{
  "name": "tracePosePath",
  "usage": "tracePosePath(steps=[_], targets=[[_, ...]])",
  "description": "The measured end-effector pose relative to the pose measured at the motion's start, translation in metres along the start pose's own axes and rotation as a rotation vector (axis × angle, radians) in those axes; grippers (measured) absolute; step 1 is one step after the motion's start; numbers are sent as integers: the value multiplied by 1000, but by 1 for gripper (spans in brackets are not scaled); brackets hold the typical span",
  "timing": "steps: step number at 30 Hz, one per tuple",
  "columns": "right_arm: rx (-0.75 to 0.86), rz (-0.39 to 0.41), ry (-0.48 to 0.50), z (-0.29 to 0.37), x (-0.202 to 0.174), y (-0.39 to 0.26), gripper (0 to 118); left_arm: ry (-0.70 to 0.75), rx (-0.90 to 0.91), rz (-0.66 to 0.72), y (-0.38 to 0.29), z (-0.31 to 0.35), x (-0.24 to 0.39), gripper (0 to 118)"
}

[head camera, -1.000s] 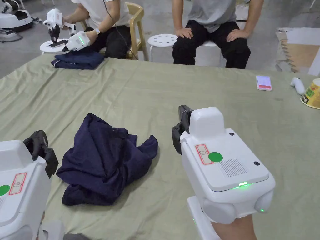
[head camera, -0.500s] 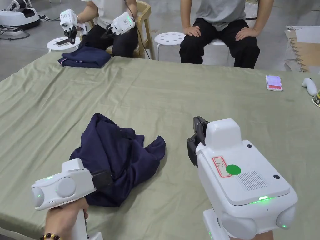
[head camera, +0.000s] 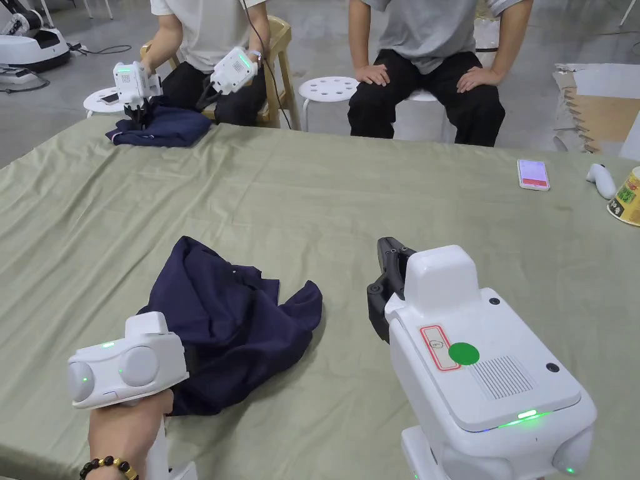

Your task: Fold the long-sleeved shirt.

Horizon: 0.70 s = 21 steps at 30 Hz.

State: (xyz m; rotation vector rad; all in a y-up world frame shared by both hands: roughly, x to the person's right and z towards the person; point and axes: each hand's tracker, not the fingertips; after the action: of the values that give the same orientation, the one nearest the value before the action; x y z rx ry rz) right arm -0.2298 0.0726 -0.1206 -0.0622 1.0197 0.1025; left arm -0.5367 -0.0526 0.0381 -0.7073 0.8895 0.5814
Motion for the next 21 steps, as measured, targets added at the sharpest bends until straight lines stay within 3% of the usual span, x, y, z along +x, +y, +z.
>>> tracePosePath(steps=[3, 11, 16, 21], targets=[[15, 3, -15, 5, 2, 1, 0, -39, 98, -34, 13, 44, 24, 10], [41, -36, -74, 25, 29, 8, 0, -372, 309, -267, 32, 129, 156, 10], [90, -29, -223, 62, 68, 15, 0, -552, 305, -396, 5, 126, 262, 10], [89, -32, -389, 98, 114, 20, 0, -765, 152, -543, -75, 101, 364, 10]])
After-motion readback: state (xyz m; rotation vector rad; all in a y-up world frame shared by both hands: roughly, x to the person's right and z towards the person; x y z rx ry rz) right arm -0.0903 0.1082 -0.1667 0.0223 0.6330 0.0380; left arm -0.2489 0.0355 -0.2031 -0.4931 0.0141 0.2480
